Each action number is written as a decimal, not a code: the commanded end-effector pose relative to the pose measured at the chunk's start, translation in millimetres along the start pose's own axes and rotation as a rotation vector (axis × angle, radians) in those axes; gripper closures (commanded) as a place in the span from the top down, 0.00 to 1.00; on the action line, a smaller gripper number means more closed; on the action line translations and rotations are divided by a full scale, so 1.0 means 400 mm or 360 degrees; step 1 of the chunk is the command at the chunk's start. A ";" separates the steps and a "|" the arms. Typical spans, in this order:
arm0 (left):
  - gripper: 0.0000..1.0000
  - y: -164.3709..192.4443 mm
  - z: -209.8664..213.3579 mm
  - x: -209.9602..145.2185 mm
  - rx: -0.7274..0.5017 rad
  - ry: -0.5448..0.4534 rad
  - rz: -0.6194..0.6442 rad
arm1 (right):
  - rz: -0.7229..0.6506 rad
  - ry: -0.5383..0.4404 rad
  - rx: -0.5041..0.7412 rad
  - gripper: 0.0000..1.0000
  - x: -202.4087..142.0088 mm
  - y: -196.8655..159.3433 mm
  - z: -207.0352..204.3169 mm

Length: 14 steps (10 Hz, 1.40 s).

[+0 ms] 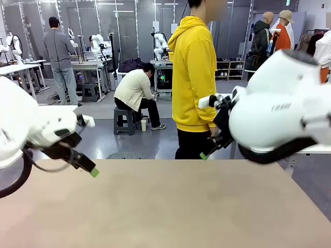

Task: Fold the towels and place them in the basket.
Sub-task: When a person lays out a Towel with hook on the table, fold it in half twice.

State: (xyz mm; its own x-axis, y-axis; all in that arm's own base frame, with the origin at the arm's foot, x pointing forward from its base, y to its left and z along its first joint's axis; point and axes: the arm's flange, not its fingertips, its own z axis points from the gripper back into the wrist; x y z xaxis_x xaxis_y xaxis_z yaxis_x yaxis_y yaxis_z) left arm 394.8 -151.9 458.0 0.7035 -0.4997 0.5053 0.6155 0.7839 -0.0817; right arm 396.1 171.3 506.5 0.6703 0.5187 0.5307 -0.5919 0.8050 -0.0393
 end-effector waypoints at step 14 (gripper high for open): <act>1.00 0.482 0.660 -0.681 -0.0978 -0.0998 0.1060 | -0.0936 -0.0793 0.1329 1.00 -0.653 -0.630 0.440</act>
State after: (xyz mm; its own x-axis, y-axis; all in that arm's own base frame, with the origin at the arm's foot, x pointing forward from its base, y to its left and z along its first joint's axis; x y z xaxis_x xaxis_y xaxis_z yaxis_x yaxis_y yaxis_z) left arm 231.2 238.1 534.1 0.7754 0.3593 0.5193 0.3630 0.4193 -0.8321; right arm 290.1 -220.1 521.8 0.8153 -0.1945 0.5454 -0.4658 0.3392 0.8173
